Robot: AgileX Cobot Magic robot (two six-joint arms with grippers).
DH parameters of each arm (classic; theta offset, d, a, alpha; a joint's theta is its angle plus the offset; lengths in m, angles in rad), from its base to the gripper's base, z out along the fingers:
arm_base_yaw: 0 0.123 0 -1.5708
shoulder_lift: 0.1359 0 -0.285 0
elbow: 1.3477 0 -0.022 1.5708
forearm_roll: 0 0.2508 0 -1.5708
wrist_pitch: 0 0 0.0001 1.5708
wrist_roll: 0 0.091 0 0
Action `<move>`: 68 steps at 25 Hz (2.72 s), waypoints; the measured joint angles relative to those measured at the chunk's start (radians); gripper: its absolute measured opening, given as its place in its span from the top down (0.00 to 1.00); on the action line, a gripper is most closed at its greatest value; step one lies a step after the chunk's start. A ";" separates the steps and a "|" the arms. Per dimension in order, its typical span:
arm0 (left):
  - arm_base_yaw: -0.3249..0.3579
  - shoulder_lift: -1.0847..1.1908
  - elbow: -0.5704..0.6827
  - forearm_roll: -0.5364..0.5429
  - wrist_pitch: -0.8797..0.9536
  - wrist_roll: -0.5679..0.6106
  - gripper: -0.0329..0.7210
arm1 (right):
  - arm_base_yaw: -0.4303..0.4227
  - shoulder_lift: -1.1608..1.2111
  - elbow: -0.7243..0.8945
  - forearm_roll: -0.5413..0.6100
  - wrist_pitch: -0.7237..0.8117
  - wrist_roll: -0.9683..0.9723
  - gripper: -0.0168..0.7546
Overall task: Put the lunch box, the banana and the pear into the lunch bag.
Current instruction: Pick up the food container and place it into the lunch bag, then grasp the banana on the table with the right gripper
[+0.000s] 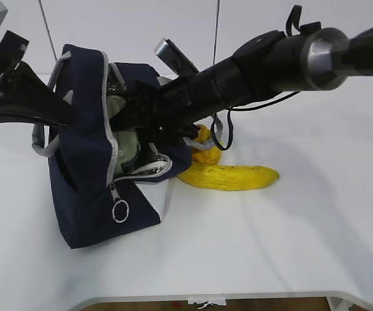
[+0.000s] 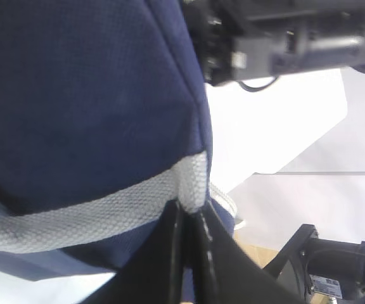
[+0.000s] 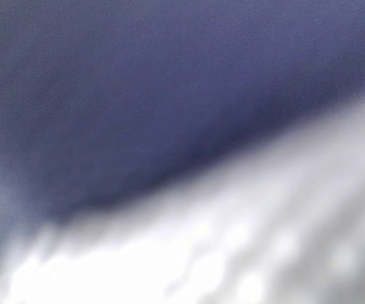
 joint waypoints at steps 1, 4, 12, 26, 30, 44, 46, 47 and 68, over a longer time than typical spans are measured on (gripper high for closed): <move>0.000 0.000 0.000 0.002 0.000 0.000 0.96 | 0.000 0.014 -0.008 0.005 0.000 0.000 0.50; 0.000 0.000 0.000 0.012 0.000 0.000 0.96 | 0.000 0.060 -0.028 0.021 -0.004 0.000 0.50; 0.000 0.008 0.000 0.048 0.012 0.001 0.96 | 0.000 0.110 -0.033 0.033 -0.009 0.000 0.50; 0.000 0.012 0.000 0.055 0.036 0.002 0.96 | -0.020 0.113 -0.037 0.030 0.073 0.002 0.26; 0.000 0.012 0.000 0.061 0.043 0.002 0.96 | -0.024 0.080 -0.040 -0.052 0.101 0.002 0.25; 0.000 0.012 -0.002 0.087 0.066 0.002 0.96 | -0.024 -0.028 -0.257 -0.475 0.352 0.100 0.24; 0.000 0.012 -0.002 0.102 0.072 0.002 0.96 | -0.024 -0.028 -0.301 -0.529 0.404 0.116 0.24; 0.000 0.012 -0.002 0.104 0.073 0.002 0.96 | -0.024 -0.028 -0.324 -0.554 0.421 0.121 0.24; 0.000 0.012 -0.002 0.212 0.098 0.003 0.96 | -0.024 -0.361 -0.155 -1.051 0.459 0.234 0.25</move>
